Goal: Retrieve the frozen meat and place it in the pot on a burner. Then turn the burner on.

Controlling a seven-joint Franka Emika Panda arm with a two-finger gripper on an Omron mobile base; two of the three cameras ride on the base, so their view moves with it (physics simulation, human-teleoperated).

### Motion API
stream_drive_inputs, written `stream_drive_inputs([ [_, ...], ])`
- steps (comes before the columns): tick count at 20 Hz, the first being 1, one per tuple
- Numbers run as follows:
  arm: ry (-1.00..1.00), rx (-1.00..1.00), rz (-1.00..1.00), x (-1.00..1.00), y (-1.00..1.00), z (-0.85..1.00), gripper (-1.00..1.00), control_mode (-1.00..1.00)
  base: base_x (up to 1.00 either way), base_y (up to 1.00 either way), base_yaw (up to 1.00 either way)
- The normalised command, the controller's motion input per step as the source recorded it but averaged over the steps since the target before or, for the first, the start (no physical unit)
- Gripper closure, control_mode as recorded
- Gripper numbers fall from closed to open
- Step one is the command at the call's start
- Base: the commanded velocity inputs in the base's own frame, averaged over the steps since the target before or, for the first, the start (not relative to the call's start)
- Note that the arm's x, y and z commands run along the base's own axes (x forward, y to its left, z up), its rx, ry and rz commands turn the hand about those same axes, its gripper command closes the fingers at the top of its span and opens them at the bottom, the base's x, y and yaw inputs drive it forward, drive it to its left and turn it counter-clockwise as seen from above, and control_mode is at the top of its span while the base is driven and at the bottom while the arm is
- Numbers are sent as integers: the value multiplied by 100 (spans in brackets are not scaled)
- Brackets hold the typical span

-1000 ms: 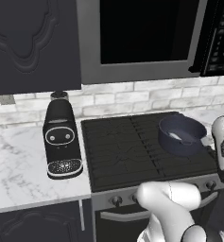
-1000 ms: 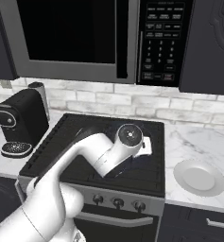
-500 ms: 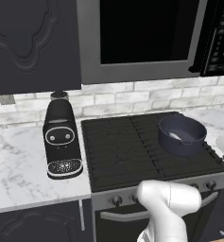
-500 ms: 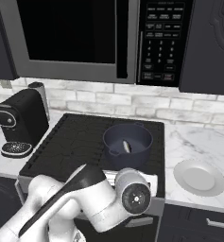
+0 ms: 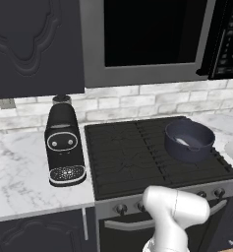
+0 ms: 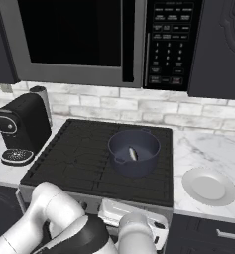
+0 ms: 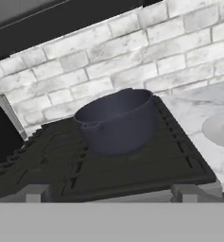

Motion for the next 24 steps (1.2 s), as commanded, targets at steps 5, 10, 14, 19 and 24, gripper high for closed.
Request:
stream_drive_inputs([
  [5, -16, 2, -4, -17, 2, -8, -100, -100, 0, 0, 0],
  [10, -22, 0, 0, -11, 0, -27, -100, -100, 0, 0, 0],
  [14, -15, -2, 0, -1, 0, -63, -100, -100, 0, 0, 0],
  [19, -3, -4, 0, 0, 0, -52, -100, -100, 0, 0, 0],
  [24, 0, -7, 0, 0, 0, -28, -100, -100, 0, 0, 0],
])
